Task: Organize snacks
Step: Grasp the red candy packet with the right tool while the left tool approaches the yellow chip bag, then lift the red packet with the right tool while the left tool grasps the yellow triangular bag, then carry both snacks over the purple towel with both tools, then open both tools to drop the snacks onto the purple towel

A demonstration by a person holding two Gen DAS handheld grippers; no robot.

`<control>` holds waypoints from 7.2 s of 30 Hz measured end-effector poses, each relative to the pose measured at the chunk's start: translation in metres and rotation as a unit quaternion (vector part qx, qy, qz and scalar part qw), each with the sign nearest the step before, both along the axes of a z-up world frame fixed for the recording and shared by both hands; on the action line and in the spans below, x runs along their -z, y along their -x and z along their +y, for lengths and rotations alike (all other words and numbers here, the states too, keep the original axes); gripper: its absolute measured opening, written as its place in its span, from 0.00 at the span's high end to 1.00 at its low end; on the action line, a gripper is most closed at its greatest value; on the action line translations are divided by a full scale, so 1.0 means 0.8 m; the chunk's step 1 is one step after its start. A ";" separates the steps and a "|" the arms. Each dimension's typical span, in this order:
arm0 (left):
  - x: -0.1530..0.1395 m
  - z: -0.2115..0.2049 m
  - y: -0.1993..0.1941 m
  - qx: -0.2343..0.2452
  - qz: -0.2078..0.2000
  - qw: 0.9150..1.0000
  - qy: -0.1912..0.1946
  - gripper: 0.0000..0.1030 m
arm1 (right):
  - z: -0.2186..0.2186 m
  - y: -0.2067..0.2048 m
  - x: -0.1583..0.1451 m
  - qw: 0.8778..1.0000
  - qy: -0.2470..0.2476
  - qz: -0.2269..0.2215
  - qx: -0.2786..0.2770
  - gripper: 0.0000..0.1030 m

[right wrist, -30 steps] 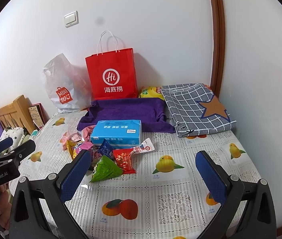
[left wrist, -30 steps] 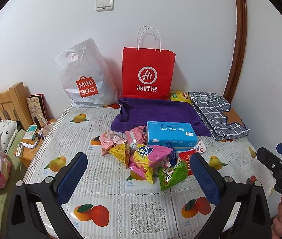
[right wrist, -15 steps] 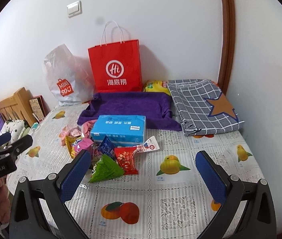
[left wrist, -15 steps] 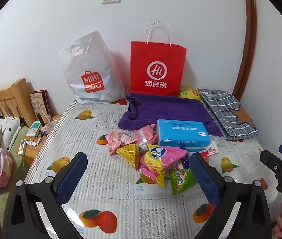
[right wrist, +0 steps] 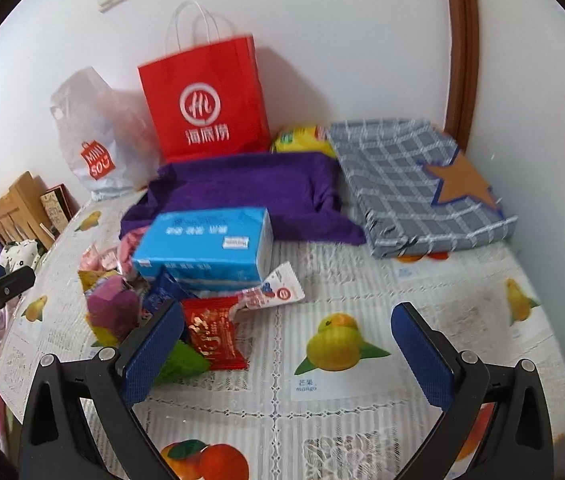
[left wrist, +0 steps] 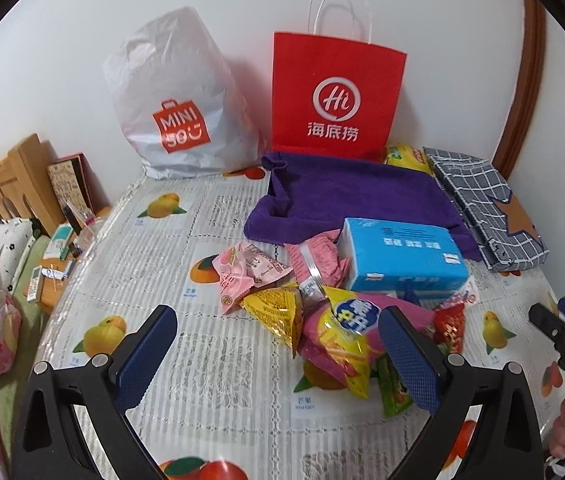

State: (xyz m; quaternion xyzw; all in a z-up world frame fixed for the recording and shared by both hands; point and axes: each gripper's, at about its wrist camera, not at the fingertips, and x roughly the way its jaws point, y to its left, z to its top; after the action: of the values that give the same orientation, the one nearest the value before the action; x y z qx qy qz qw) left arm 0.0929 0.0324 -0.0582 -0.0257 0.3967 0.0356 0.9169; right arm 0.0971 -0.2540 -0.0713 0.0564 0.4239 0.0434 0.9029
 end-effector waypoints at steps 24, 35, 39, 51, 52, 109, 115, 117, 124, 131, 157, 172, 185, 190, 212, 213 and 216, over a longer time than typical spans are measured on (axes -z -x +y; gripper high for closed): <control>0.036 0.069 -0.053 -0.041 0.037 0.998 0.036 0.02 | 0.084 -0.054 0.092 0.988 -0.038 0.111 -0.096 0.43; 0.051 0.078 -0.063 -0.034 0.052 0.997 0.049 0.02 | 0.087 -0.052 0.090 0.990 0.028 0.103 -0.092 0.62; 0.055 0.069 -0.067 -0.014 0.056 0.996 0.063 0.02 | 0.059 -0.052 0.085 0.992 0.051 0.096 -0.060 0.62; 0.100 0.042 -0.092 0.016 0.103 0.993 0.058 0.14 | 0.025 -0.045 0.109 0.994 0.063 0.083 -0.028 0.60; 0.103 0.042 -0.093 0.015 0.106 0.992 0.059 0.20 | 0.027 -0.045 0.110 0.994 0.064 0.081 -0.030 0.60; -0.026 -0.048 -0.052 0.104 0.053 0.991 0.061 0.67 | 0.038 -0.049 -0.054 0.999 0.024 -0.008 -0.039 0.60; -0.037 -0.058 -0.086 0.115 0.053 0.990 0.062 0.67 | 0.044 -0.084 -0.071 0.999 0.028 -0.014 -0.042 0.60; -0.041 -0.060 -0.100 0.119 0.051 0.990 0.059 0.67 | 0.045 -0.100 -0.073 0.999 0.024 -0.016 -0.041 0.60; -0.045 -0.057 -0.145 0.116 0.051 0.990 0.055 0.67 | 0.054 -0.152 -0.073 0.998 0.025 -0.017 -0.048 0.60; -0.039 -0.046 -0.196 0.107 0.057 0.991 0.052 0.67 | 0.065 -0.208 -0.069 0.998 0.026 -0.017 -0.053 0.60; 0.075 -0.023 -0.337 0.085 0.135 0.984 0.082 0.67 | 0.043 -0.353 0.036 0.998 0.021 0.048 -0.047 0.60; 0.097 -0.013 -0.347 0.071 0.154 0.983 0.075 0.67 | 0.049 -0.369 0.080 0.994 0.038 0.089 -0.056 0.60; 0.111 -0.031 -0.354 0.084 0.165 0.980 0.071 0.67 | 0.054 -0.374 0.098 0.991 0.050 0.111 -0.059 0.59; 0.114 -0.033 -0.356 0.086 0.170 0.979 0.069 0.67 | 0.053 -0.376 0.102 0.990 0.053 0.118 -0.057 0.59; 0.095 -0.040 -0.347 0.104 0.160 0.980 0.059 0.45 | 0.051 -0.368 0.062 0.994 0.048 0.085 -0.052 0.46; 0.089 -0.041 -0.343 0.108 0.155 0.980 0.057 0.45 | 0.051 -0.365 0.054 0.995 0.045 0.080 -0.049 0.45; 0.072 -0.041 -0.334 0.112 0.141 0.982 0.056 0.44 | 0.053 -0.353 0.036 0.996 0.046 0.064 -0.038 0.31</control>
State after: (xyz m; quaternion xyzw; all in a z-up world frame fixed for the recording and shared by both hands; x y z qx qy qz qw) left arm 0.3598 -0.0004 -0.1160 -0.0272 0.5235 -0.0867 0.8472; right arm 0.3796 -0.2113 -0.1004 0.0011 0.4838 0.0545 0.8735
